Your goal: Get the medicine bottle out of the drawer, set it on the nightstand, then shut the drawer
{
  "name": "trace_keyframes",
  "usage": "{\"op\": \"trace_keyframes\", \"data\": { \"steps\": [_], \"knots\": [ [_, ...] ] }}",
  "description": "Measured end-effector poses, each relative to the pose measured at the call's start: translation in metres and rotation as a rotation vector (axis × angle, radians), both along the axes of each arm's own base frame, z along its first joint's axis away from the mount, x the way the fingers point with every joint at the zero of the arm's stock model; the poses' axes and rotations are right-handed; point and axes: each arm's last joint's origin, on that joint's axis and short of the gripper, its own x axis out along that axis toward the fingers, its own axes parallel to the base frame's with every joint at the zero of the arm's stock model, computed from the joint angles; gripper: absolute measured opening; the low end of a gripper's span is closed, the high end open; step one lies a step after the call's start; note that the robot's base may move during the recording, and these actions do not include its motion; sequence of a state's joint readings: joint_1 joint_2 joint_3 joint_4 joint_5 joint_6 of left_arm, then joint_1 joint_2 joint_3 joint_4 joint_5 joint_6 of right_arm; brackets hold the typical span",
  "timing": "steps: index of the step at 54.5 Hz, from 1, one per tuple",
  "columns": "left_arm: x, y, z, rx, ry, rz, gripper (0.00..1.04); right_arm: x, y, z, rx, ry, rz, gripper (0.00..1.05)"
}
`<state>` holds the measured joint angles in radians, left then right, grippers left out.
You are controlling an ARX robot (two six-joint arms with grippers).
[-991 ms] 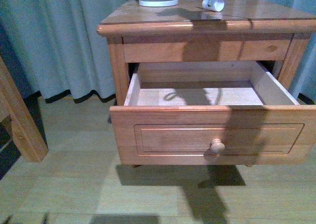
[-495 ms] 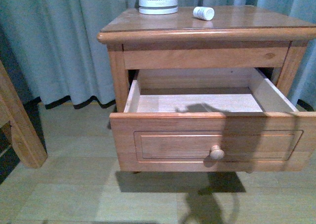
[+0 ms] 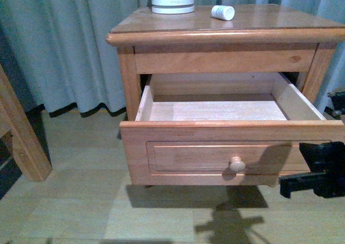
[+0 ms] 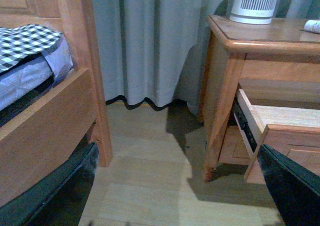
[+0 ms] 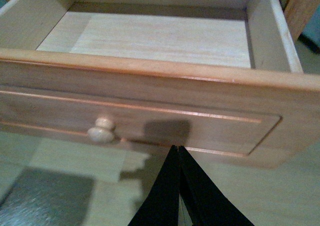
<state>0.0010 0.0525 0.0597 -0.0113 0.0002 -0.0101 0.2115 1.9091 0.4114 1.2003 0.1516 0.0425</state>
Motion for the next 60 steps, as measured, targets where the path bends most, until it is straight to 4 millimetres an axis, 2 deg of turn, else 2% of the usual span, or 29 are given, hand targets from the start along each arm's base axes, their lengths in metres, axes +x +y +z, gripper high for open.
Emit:
{"op": "trace_keyframes", "data": {
  "steps": [2, 6, 10, 17, 21, 35, 42, 49, 55, 60],
  "knots": [
    [0.000, 0.000, 0.000, 0.000, 0.000, 0.000, 0.98, 0.008, -0.001, -0.006, -0.014, -0.005, 0.000, 0.03],
    [0.000, 0.000, 0.000, 0.000, 0.000, 0.000, 0.98, 0.036, -0.005, -0.027, -0.071, 0.031, 0.006, 0.03],
    [0.000, 0.000, 0.000, 0.000, 0.000, 0.000, 0.98, 0.063, -0.007, -0.035, -0.110, 0.040, 0.014, 0.03],
    [0.000, 0.000, 0.000, 0.000, 0.000, 0.000, 0.98, 0.102, -0.008, -0.034, -0.148, 0.001, 0.015, 0.03],
    [0.000, 0.000, 0.000, 0.000, 0.000, 0.000, 0.98, 0.133, -0.006, -0.029, -0.175, -0.041, 0.025, 0.03],
    [0.000, 0.000, 0.000, 0.000, 0.000, 0.000, 0.98, 0.197, -0.007, -0.028, -0.237, -0.040, 0.016, 0.03],
    [0.000, 0.000, 0.000, 0.000, 0.000, 0.000, 0.98, 0.213, -0.011, -0.036, -0.245, 0.007, 0.019, 0.03],
    [0.000, 0.000, 0.000, 0.000, 0.000, 0.000, 0.98, 0.217, -0.013, -0.046, -0.246, 0.052, 0.026, 0.03],
    [0.000, 0.000, 0.000, 0.000, 0.000, 0.000, 0.98, 0.216, -0.015, -0.045, -0.199, 0.057, 0.026, 0.03],
    [0.000, 0.000, 0.000, 0.000, 0.000, 0.000, 0.98, 0.210, -0.018, -0.035, -0.131, 0.054, 0.020, 0.03]
  ]
}}
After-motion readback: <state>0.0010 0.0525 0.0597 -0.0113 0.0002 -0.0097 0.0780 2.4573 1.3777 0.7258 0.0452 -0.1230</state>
